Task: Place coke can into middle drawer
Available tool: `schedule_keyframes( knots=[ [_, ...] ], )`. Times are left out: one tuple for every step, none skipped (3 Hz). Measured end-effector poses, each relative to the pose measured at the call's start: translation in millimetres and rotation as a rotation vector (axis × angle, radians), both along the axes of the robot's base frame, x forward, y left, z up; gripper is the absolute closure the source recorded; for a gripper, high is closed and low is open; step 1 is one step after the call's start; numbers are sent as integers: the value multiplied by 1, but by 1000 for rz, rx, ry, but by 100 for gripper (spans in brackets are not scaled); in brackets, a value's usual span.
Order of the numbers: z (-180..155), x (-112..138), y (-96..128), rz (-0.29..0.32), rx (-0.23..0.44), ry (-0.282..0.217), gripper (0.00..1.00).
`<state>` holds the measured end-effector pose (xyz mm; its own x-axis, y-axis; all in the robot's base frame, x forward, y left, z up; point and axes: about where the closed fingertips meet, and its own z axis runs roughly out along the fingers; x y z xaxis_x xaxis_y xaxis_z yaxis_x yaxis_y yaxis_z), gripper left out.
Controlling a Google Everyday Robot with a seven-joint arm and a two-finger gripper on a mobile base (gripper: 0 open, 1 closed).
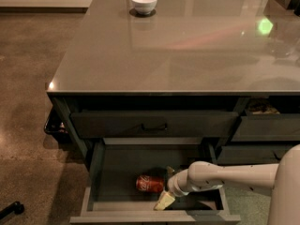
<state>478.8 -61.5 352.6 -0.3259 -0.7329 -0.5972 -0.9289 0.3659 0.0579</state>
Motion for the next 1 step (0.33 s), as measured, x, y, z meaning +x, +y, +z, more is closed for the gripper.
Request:
schedule_keyframes(
  knots=[
    [0, 0, 0, 0, 0, 0, 0]
  ],
)
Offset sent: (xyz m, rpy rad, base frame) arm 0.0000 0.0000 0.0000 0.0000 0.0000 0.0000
